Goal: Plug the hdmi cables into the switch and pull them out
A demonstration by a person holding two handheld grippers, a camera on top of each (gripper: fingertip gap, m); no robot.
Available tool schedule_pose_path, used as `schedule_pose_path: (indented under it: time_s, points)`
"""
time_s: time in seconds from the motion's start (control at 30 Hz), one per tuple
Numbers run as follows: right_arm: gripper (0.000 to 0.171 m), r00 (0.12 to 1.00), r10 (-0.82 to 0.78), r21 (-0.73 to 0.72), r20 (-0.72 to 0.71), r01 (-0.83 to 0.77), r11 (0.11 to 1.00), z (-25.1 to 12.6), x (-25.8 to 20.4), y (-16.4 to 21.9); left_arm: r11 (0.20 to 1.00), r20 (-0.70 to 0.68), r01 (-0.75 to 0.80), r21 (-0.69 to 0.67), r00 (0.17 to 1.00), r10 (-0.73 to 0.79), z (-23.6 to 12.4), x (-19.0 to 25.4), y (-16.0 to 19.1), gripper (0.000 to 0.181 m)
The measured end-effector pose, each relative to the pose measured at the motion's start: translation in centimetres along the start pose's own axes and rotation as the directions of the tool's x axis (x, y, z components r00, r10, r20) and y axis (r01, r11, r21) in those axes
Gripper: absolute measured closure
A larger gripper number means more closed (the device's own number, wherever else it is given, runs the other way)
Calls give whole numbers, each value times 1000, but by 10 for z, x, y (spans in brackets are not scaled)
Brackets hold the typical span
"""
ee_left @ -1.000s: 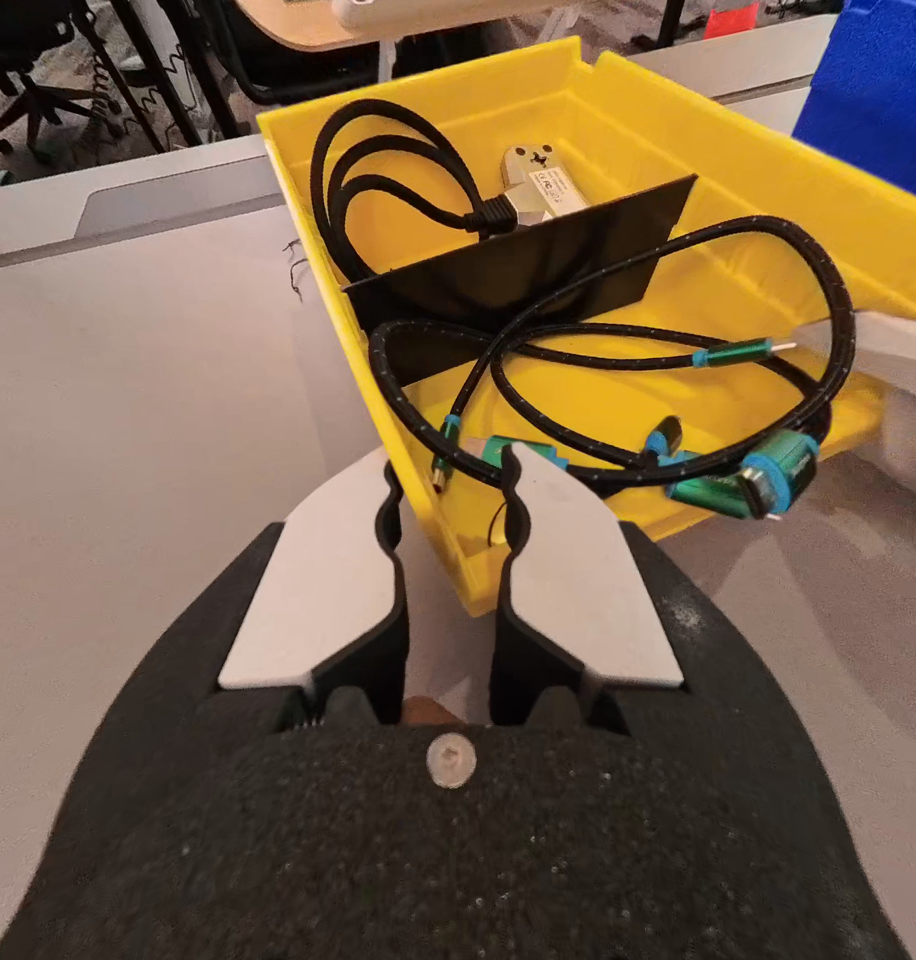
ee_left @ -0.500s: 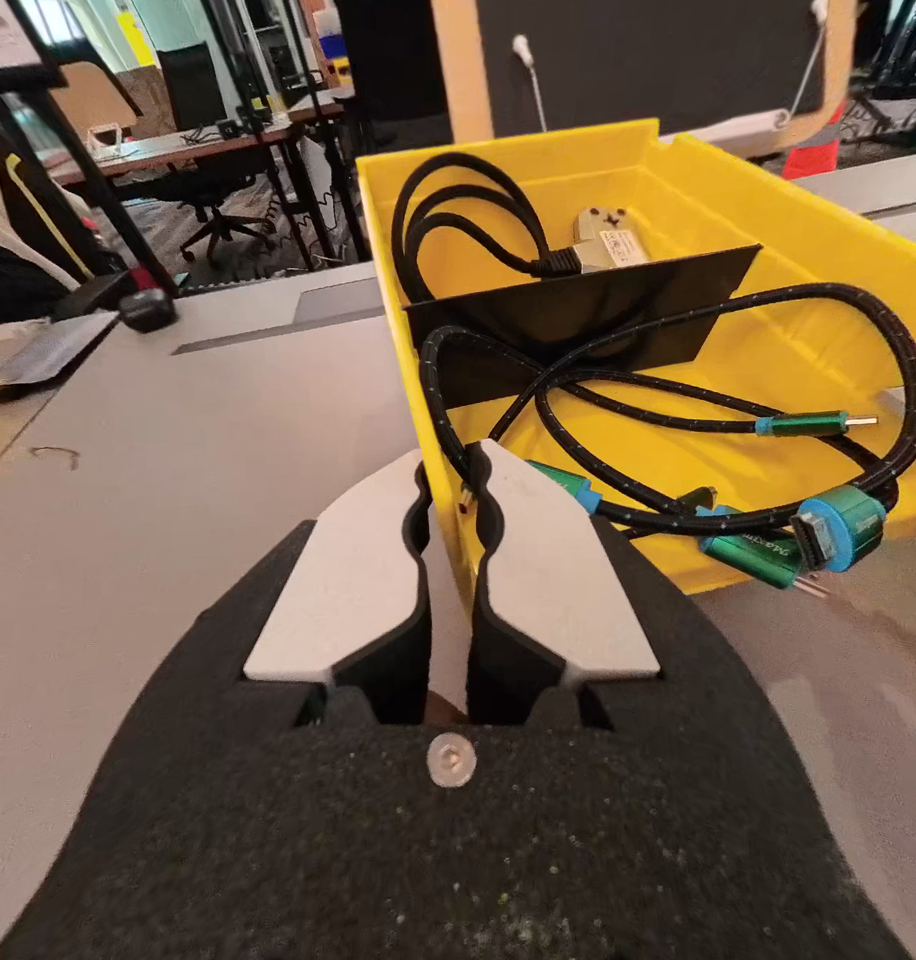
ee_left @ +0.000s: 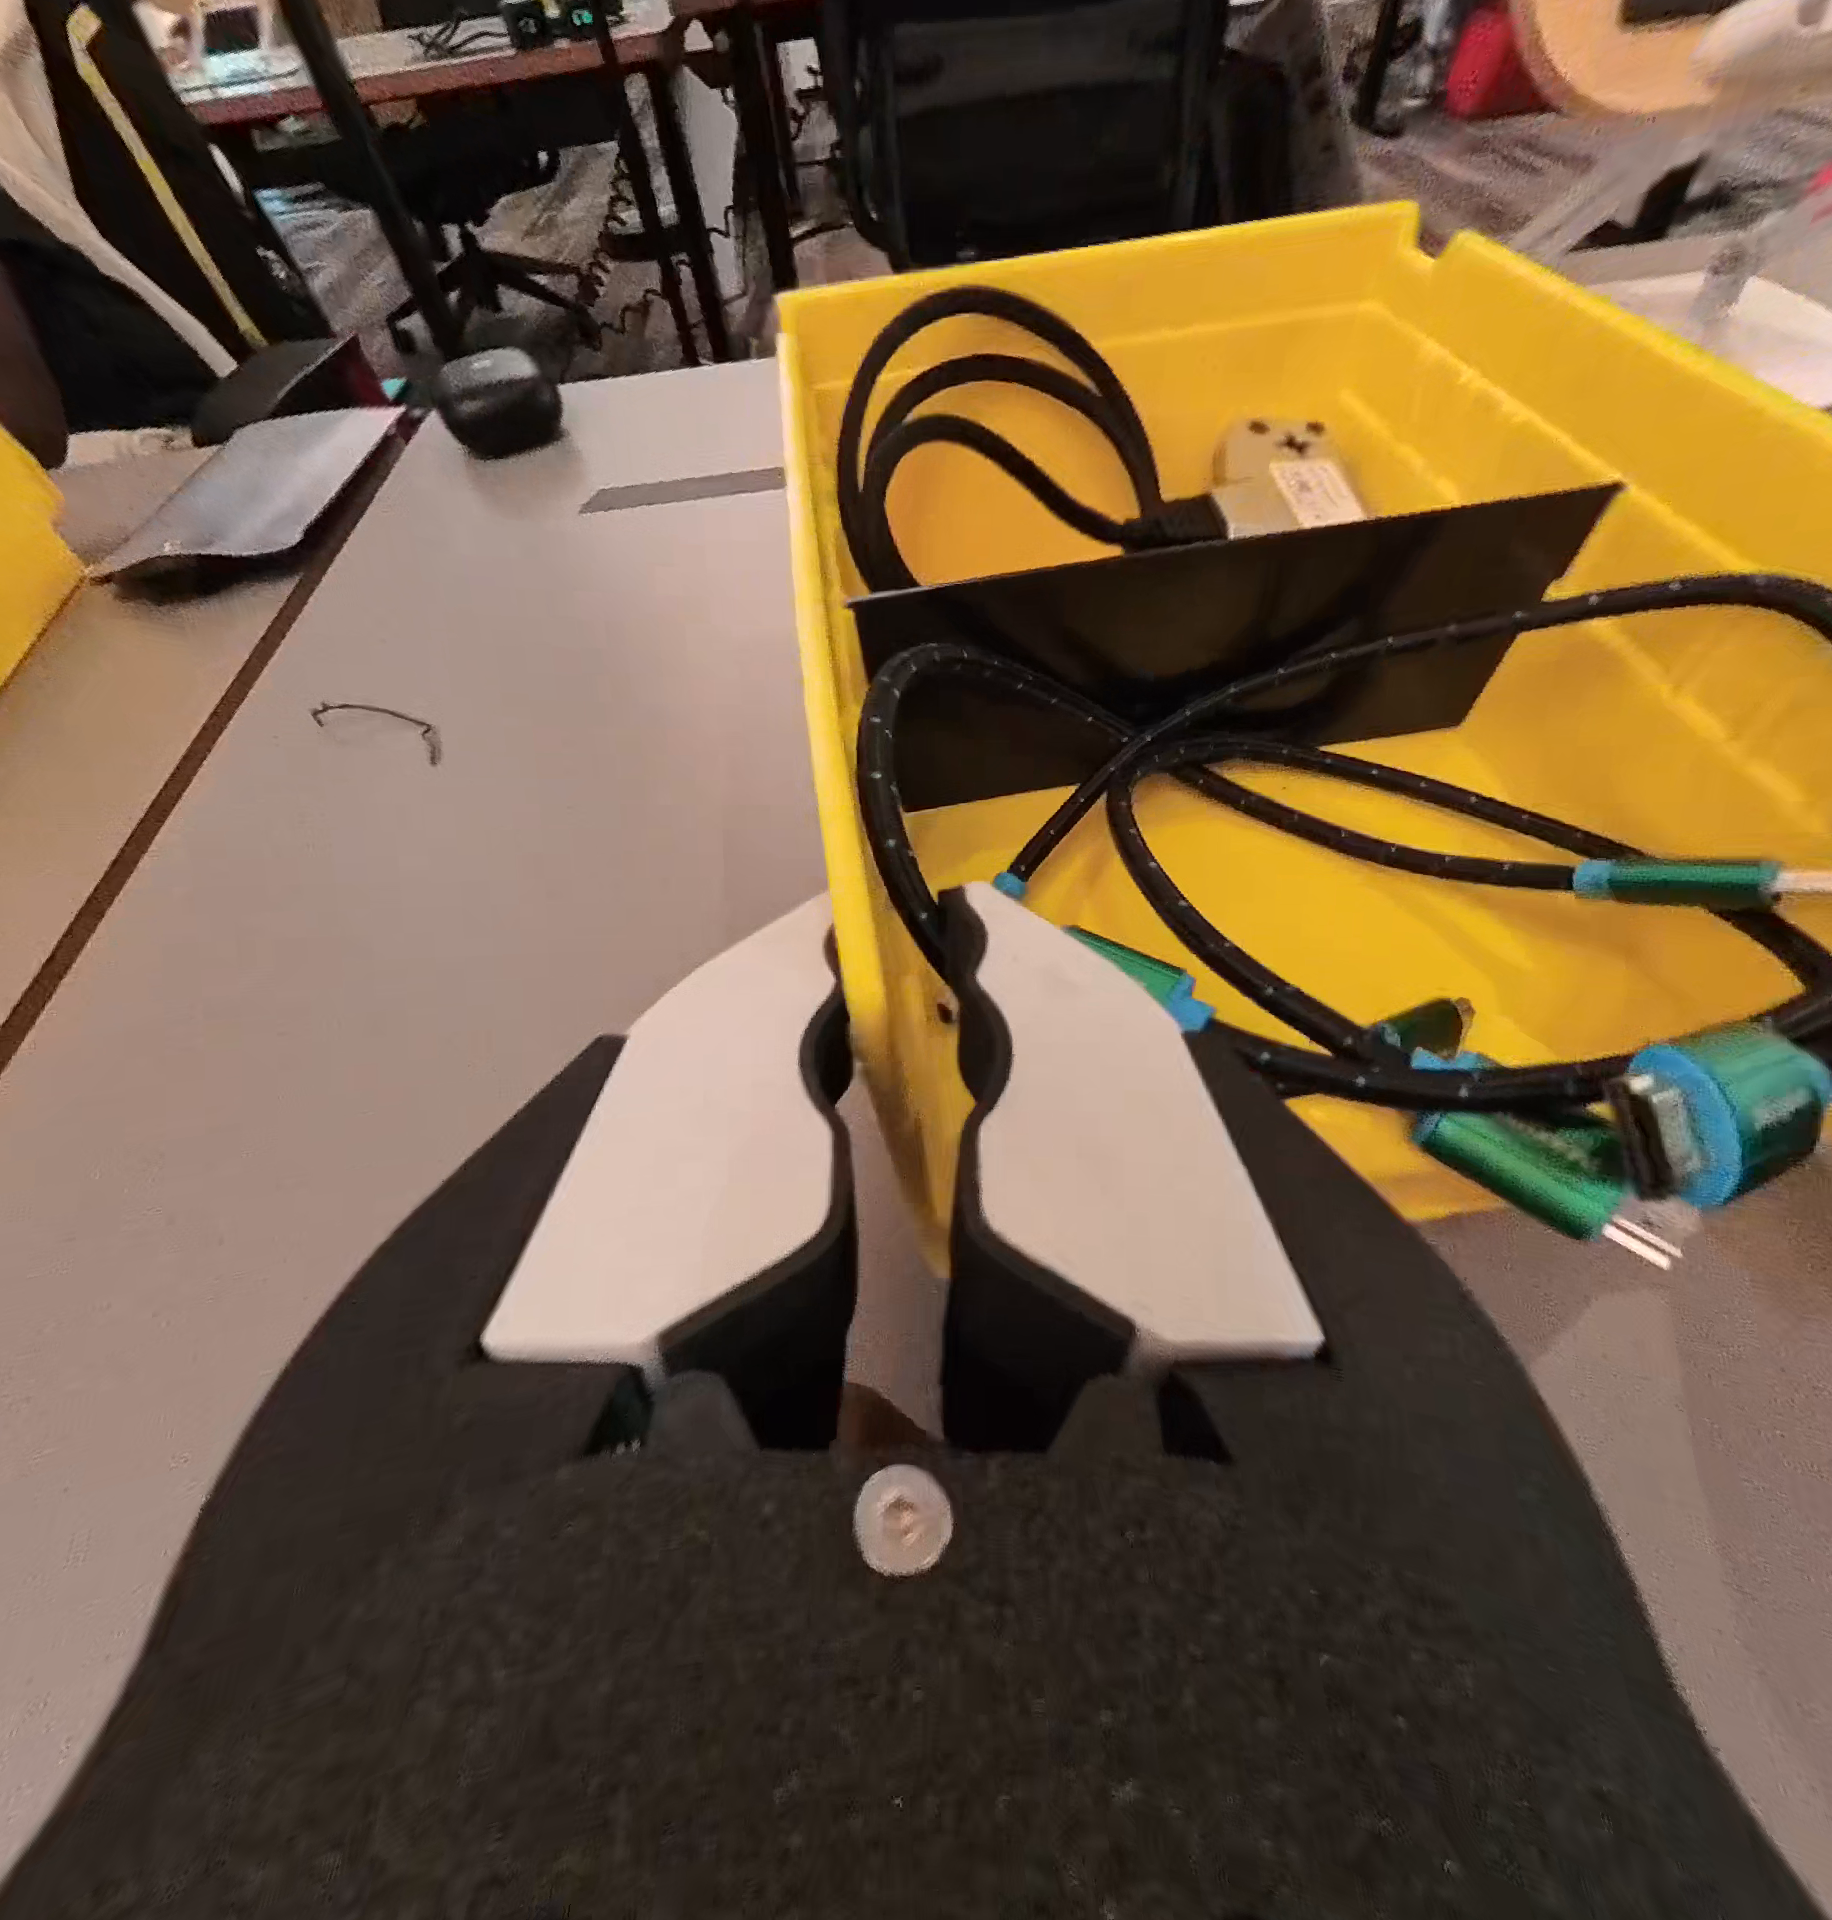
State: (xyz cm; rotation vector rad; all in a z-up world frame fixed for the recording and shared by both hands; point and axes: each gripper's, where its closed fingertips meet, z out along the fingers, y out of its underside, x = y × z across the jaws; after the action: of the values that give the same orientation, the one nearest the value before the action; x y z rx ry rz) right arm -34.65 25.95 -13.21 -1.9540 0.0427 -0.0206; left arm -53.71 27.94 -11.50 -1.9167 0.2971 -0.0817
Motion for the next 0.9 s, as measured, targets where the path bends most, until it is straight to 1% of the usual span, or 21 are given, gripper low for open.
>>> schedule_pose_path:
  time_s: [0.07,0.13,0.23,0.27,0.3,0.37,0.43,0.5,0.57,0.63,0.67,0.73,0.8,0.87,0.9]
  points:
    - [167,1000,-23,33,18,22,999,-2,-10,1,997,41,70,-15,997,-69,1,-10,1,164]
    - [165,997,-45,43,67,43,998,-4,-21,2,993,95,113,-21,989,-111,0,-21,2,161]
    - [157,980,-93,36,174,88,995,-9,-30,4,992,94,123,-16,988,-121,-5,-22,3,160]
    - [154,970,-106,19,217,105,994,-12,-32,6,992,105,123,-9,987,-122,-7,-24,2,156]
    - [148,953,-108,-3,281,114,993,-19,-35,9,992,119,126,-4,985,-124,-10,-25,0,154]
    - [143,905,-109,-17,411,127,992,-40,-36,10,989,172,148,24,974,-150,-16,-33,-5,160]
    - [143,840,-114,-6,530,138,990,-65,-30,6,983,192,177,38,965,-181,-19,-40,-5,153]
    - [142,791,-146,1,594,180,984,-86,-9,4,973,175,225,45,957,-229,-21,-42,-3,147]
    - [142,795,-183,59,579,183,981,-98,29,-10,964,163,263,48,950,-267,-23,-42,-2,146]
    - [142,806,-204,88,556,187,978,-108,73,-21,959,161,277,60,945,-283,-28,-41,-4,149]
    - [142,829,-202,105,521,173,979,-110,101,-27,958,165,277,72,944,-285,-33,-39,-6,152]
    - [142,872,-167,124,460,123,985,-119,162,-34,957,188,263,124,940,-283,-47,-37,-15,158]
    - [142,923,-104,128,372,60,990,-126,236,-31,952,229,208,224,938,-259,-67,-33,-36,164]
    - [142,961,-25,141,276,-15,990,-133,315,-20,940,193,193,283,948,-253,-81,-13,-55,164]
    - [142,982,16,151,187,-45,988,-137,360,-13,935,143,211,284,955,-259,-85,4,-60,164]
